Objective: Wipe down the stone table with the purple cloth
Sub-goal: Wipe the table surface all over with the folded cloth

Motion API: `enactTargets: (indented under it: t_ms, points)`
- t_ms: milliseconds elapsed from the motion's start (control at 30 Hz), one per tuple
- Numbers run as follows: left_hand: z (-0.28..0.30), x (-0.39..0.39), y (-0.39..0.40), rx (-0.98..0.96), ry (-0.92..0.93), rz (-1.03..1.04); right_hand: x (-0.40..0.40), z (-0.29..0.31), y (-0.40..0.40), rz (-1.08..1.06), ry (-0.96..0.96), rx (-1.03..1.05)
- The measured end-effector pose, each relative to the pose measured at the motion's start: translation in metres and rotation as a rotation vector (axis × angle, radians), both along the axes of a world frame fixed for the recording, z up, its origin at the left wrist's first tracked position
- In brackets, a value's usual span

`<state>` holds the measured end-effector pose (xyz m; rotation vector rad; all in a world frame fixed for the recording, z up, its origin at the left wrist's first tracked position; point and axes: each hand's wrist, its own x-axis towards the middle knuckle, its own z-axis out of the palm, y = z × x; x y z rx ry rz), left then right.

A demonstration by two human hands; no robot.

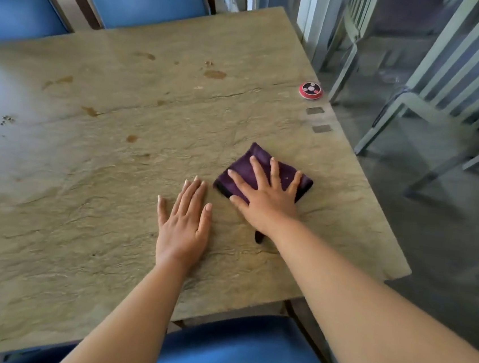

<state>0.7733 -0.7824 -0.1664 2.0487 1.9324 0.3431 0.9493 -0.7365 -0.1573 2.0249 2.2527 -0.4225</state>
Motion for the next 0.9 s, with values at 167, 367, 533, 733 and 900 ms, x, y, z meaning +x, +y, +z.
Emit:
enactTargets:
  t_ms: [167,367,533,733,900]
  points:
    - [-0.001,0.005,0.004,-0.029,-0.043,0.074,0.035,-0.002,-0.075,0.474,0.004,0.093]
    - [0.01,0.06,0.009,-0.114,-0.122,0.098,0.092,-0.002,-0.031,0.041,-0.027,0.073]
    - [0.012,0.105,0.009,-0.107,-0.222,0.002,0.069,-0.001,-0.058,-0.115,-0.045,0.073]
    - [0.001,0.11,0.015,-0.058,0.078,-0.137,0.108,-0.006,-0.135,0.099,-0.044,0.172]
    - [-0.003,0.113,0.014,-0.029,0.15,-0.128,0.122,-0.007,-0.066,-0.162,-0.025,0.122]
